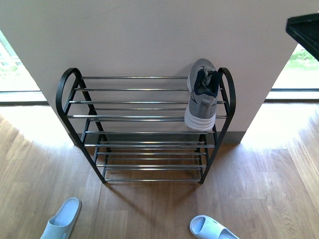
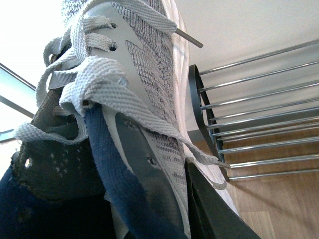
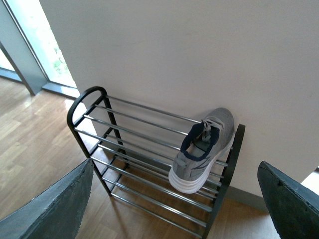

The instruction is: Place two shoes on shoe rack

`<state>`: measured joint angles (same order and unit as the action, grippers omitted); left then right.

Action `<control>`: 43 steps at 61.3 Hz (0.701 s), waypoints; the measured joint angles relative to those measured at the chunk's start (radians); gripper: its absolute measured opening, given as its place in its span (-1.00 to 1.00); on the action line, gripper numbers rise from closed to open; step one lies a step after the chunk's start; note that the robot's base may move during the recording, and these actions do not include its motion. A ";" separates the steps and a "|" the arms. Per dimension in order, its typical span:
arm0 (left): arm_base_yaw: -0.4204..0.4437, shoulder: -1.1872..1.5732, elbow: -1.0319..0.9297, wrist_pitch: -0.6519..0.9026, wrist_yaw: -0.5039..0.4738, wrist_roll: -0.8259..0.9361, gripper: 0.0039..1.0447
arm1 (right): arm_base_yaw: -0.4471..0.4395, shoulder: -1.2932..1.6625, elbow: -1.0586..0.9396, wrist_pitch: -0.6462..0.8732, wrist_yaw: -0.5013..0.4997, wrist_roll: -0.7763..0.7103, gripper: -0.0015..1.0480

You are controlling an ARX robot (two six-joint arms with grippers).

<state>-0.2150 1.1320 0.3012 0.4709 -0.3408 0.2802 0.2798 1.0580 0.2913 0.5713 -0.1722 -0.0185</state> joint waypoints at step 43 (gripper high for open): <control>0.000 0.000 0.000 0.000 -0.002 0.000 -0.97 | -0.141 -0.290 -0.254 0.165 0.304 0.009 -0.97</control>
<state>-0.2153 1.1320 0.3012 0.4709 -0.3428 0.2802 0.1387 0.7685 0.0376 0.7364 0.1314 -0.0097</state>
